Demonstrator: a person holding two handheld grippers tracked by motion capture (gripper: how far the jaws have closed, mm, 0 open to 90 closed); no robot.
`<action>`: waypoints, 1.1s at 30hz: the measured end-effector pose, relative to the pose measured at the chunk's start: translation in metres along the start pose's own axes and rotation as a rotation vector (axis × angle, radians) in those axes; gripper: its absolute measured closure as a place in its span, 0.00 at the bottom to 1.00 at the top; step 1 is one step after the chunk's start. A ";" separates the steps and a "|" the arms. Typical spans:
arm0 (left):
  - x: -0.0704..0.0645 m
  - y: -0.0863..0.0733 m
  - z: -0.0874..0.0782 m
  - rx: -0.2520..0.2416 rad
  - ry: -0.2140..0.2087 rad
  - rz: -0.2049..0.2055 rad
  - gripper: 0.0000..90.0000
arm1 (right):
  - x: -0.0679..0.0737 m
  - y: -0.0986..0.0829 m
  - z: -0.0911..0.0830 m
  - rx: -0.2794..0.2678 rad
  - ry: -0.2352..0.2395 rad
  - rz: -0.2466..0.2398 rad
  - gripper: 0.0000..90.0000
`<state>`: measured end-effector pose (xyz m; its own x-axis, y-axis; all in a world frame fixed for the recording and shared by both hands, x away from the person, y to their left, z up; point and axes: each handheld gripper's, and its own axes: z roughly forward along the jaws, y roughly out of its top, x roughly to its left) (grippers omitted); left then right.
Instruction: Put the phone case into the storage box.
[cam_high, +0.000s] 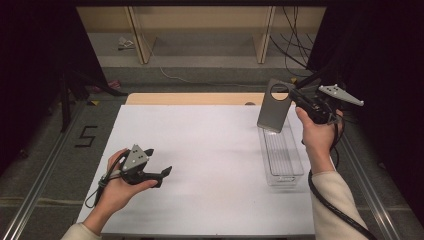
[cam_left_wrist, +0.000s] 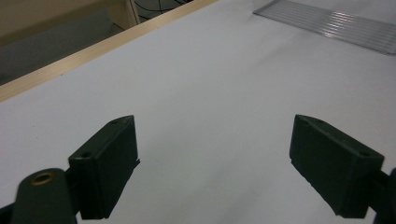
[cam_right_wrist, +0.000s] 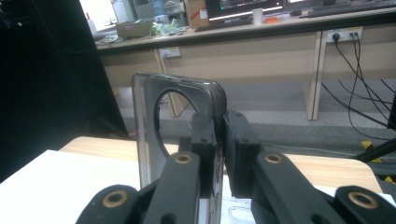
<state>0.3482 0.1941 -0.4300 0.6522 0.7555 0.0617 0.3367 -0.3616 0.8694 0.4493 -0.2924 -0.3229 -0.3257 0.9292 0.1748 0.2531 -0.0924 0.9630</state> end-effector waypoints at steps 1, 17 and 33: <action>0.000 0.000 0.000 -0.001 0.000 -0.001 0.17 | 0.000 0.000 0.000 -0.001 -0.002 -0.001 0.93; -0.001 -0.001 0.001 -0.001 -0.002 -0.004 0.17 | -0.006 -0.001 -0.001 0.002 -0.023 -0.002 0.93; 0.000 -0.001 0.000 0.000 -0.001 -0.003 0.17 | -0.009 0.000 -0.001 0.000 -0.041 -0.012 0.93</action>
<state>0.3479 0.1937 -0.4307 0.6518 0.7561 0.0585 0.3387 -0.3592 0.8696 0.4510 -0.3015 -0.3243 -0.2916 0.9440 0.1544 0.2491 -0.0810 0.9651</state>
